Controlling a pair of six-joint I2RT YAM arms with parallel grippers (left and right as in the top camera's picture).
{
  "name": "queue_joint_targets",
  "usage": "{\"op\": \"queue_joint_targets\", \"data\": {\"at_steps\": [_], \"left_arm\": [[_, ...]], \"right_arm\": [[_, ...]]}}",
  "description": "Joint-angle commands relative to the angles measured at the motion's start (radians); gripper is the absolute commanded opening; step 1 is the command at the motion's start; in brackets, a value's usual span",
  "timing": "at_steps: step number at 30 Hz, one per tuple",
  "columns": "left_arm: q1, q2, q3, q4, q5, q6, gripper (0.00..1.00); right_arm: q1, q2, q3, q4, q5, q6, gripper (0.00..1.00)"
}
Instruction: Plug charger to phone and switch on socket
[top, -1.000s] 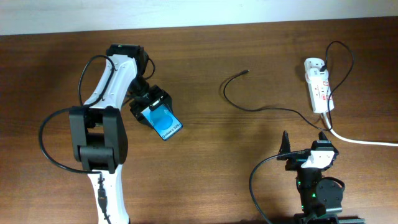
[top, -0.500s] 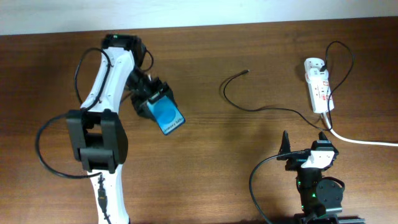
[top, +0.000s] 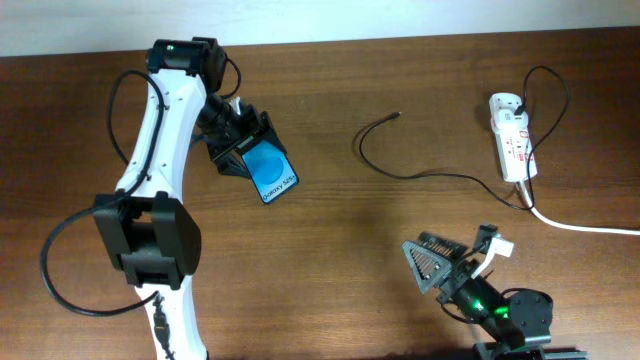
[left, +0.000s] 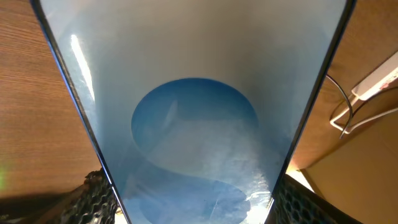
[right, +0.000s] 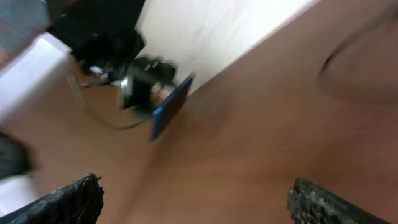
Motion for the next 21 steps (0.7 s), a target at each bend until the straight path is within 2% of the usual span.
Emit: {"op": "queue_joint_targets", "data": {"at_steps": [1,3,5,11,14,15,16,18,21], "left_arm": [[0.000,-0.047,0.029,-0.005,0.041,0.029,0.47],[0.001,-0.047,0.029,-0.005,0.064,0.029,0.47],[0.001,-0.047,0.029,-0.005,0.064,0.029,0.47],[0.001,-0.047,0.029,-0.005,0.064,0.029,0.48],[0.001,-0.047,0.029,-0.005,0.090,0.029,0.48],[0.000,-0.047,0.029,-0.004,0.093,0.029,0.48],[0.000,-0.047,0.029,-0.004,0.093,0.029,0.48],[0.000,-0.047,0.029,-0.005,0.094,0.029,0.47],[-0.002,-0.047,0.029,-0.005,0.148,0.029,0.47]], "right_arm": [[0.003,-0.008,-0.005,0.001,-0.006,0.249,0.98],[0.003,-0.008,-0.005,0.014,0.087,0.236,0.98],[0.003,-0.008,-0.001,0.008,0.102,0.121,0.91],[0.003,0.066,0.131,-0.206,0.151,0.071,0.90],[0.003,0.175,0.271,-0.301,0.175,0.071,0.90],[0.007,0.240,0.341,-0.346,0.176,0.069,0.91],[0.021,0.290,0.391,-0.359,0.176,0.049,0.98],[0.059,0.362,0.459,-0.359,0.185,0.049,0.98],[0.206,0.501,0.581,-0.392,0.299,0.049,0.99]]}}
